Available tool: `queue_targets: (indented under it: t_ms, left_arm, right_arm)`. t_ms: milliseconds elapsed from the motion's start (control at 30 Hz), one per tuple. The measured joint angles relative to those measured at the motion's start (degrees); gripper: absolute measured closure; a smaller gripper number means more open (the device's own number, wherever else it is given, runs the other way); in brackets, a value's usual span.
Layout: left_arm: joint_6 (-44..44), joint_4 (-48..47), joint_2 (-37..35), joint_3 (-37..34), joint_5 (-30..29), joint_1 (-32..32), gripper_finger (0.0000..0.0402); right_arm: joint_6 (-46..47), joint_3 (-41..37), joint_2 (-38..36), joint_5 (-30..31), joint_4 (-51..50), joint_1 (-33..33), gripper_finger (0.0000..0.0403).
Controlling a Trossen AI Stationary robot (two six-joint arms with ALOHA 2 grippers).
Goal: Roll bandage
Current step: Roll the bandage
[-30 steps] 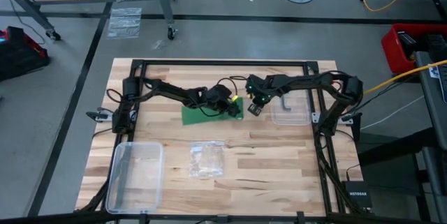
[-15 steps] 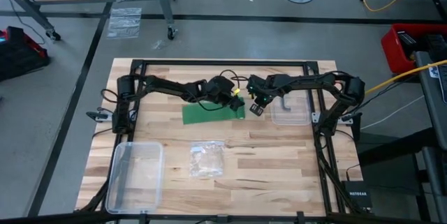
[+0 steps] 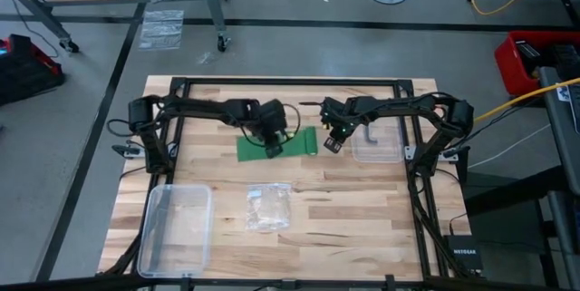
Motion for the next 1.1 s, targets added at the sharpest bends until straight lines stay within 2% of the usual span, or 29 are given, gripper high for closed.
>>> queue_targets:
  t_ms: [167,333,400,733,933,1100]
  left_arm:
    - [-1.5,-9.3,-0.1,-1.6,-8.2,-2.7,0.0389]
    - [-7.2,-13.0,-0.1,-3.6,-15.1,-4.6,0.0398]
    - [-8.6,-13.1,-0.1,-4.9,-15.5,-4.7,0.0399]
    - [-12.3,-12.0,-0.2,-9.7,-15.6,-4.8,0.0401]
    - [-12.4,-11.3,-0.2,-10.0,-15.6,-4.8,0.0401]
    - [-11.9,-11.4,-0.2,-10.0,-15.6,-4.8,0.0401]
  right_arm:
    - [3.6,0.0,0.0,-0.6,5.1,0.1,0.0346]
    - [4.4,0.0,0.0,-0.6,7.9,0.4,0.0382]
    - [4.4,0.0,0.0,-0.2,8.1,0.9,0.0396]
    - [5.2,0.0,0.1,3.9,9.7,5.6,0.0397]
    - [6.3,0.0,1.4,5.6,12.9,8.2,0.04]
    - [8.5,0.0,5.0,4.7,17.8,9.2,0.04]
